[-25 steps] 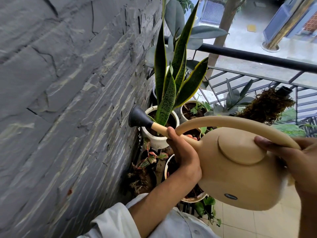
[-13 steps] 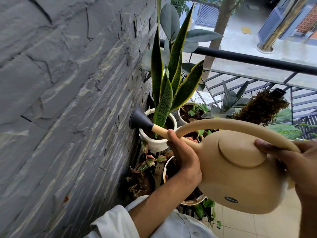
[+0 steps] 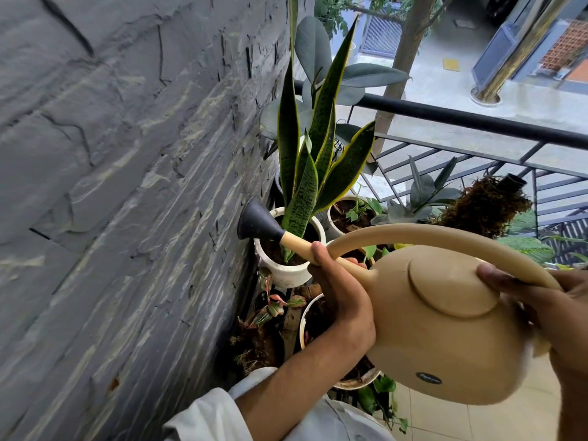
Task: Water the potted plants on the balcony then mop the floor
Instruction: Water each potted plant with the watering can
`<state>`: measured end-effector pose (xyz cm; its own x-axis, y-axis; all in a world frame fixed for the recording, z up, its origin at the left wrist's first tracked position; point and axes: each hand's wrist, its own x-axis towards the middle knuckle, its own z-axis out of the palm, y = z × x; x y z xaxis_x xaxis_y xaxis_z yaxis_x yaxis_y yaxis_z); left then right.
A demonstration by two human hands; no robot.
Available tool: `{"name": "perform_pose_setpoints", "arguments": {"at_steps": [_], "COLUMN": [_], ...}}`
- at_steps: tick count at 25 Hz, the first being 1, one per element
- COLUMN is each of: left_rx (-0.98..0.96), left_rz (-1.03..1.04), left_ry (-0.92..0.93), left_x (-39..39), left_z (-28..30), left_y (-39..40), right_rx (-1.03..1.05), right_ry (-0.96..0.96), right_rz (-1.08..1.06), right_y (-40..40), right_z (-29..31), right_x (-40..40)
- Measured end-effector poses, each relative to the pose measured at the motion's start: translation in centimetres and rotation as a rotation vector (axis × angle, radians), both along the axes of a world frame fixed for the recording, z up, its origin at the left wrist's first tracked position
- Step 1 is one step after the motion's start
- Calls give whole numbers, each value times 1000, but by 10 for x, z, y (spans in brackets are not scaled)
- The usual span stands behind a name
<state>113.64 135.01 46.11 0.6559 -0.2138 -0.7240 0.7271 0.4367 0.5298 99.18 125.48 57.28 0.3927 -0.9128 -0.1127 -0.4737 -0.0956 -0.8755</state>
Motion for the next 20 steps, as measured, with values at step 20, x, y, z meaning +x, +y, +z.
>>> {"name": "perform_pose_setpoints", "arguments": {"at_steps": [20], "left_rx": [-10], "left_rz": [-299], "left_ry": [-17], "left_x": [104], "left_z": [-2], "left_y": [-17], "right_rx": [-189], "right_ry": [71], "right_rz": [19], "right_y": [20], "right_z": [-3], "right_x": [59]}}
